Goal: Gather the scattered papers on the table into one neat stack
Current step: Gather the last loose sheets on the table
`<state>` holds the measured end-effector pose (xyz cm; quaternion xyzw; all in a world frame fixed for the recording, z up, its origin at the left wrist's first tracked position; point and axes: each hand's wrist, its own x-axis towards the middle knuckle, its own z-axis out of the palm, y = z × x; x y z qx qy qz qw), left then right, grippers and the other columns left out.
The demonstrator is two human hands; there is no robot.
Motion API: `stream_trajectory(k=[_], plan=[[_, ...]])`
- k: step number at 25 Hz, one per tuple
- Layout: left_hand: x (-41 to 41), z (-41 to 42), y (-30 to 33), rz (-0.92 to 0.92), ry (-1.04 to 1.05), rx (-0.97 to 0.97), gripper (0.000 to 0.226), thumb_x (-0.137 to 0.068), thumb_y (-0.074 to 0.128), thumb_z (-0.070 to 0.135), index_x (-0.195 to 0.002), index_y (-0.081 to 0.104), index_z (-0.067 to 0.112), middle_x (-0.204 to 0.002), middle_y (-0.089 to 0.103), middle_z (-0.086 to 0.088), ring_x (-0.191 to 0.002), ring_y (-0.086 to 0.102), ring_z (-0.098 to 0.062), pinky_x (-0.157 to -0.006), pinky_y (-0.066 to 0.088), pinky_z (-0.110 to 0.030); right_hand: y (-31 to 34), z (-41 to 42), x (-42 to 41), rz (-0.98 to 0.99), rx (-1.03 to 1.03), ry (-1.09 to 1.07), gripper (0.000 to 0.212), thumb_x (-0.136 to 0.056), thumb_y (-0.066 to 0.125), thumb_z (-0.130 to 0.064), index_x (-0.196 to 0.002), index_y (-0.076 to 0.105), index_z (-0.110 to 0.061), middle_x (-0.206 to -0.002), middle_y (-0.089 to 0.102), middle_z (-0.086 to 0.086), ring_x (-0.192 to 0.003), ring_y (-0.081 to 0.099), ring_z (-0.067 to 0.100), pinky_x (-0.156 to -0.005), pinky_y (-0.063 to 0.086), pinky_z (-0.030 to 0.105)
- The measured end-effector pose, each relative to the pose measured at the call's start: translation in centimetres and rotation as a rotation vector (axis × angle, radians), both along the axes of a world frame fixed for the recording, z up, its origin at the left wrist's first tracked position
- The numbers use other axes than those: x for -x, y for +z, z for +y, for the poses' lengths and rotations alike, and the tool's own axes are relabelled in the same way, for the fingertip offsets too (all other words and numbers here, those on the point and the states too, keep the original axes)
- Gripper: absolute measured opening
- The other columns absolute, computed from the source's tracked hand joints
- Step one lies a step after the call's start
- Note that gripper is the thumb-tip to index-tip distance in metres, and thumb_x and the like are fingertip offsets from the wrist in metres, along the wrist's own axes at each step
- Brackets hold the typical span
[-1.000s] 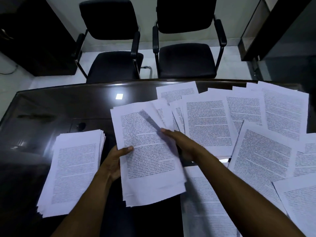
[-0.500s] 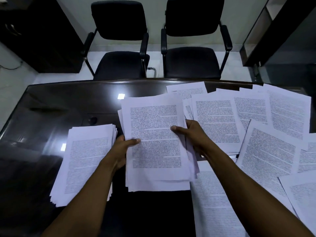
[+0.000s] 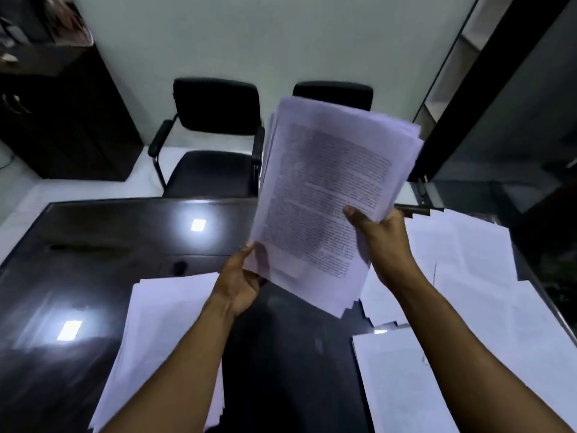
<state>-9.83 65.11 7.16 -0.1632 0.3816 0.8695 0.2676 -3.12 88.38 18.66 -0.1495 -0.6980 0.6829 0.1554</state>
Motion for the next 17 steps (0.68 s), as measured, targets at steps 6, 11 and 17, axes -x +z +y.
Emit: stream_trajectory(k=[6, 11, 17], plan=[[1.7, 3.7, 7.9, -0.069, 0.199, -0.387, 0.065, -0.082, 0.072, 0.047, -0.14, 0.059, 0.021, -0.113, 0.073, -0.007, -0.095, 0.07, -0.022, -0.073, 0.064, -0.036, 6.1, -3.5, 2.0, 0.178, 0.027, -0.062, 0.027, -0.084, 0.082, -0.026, -0.108, 0.068, -0.025, -0.099, 0.077, -0.009, -0.093, 0.074, 0.013, -0.076, 0.063, 0.03], [2.8, 5.0, 12.2, 0.002, 0.194, -0.644, 0.059, -0.088, 0.069, 0.046, -0.136, 0.061, 0.013, -0.121, 0.07, -0.014, -0.114, 0.062, -0.033, -0.085, 0.061, -0.045, 7.7, -5.4, 2.7, 0.16, -0.01, -0.048, 0.026, -0.087, 0.078, -0.035, -0.107, 0.065, -0.025, -0.1, 0.073, -0.003, -0.093, 0.071, 0.016, -0.07, 0.06, 0.024], [2.2, 4.8, 14.8, 0.113, 0.244, -0.518, 0.056, -0.086, 0.065, 0.051, -0.128, 0.067, 0.014, -0.12, 0.072, -0.016, -0.118, 0.06, -0.038, -0.105, 0.048, -0.054, 7.9, -7.5, 2.8, 0.126, -0.039, -0.066, 0.01, -0.097, 0.065, -0.031, -0.107, 0.063, -0.026, -0.106, 0.072, -0.003, -0.094, 0.069, 0.011, -0.064, 0.055, 0.014]])
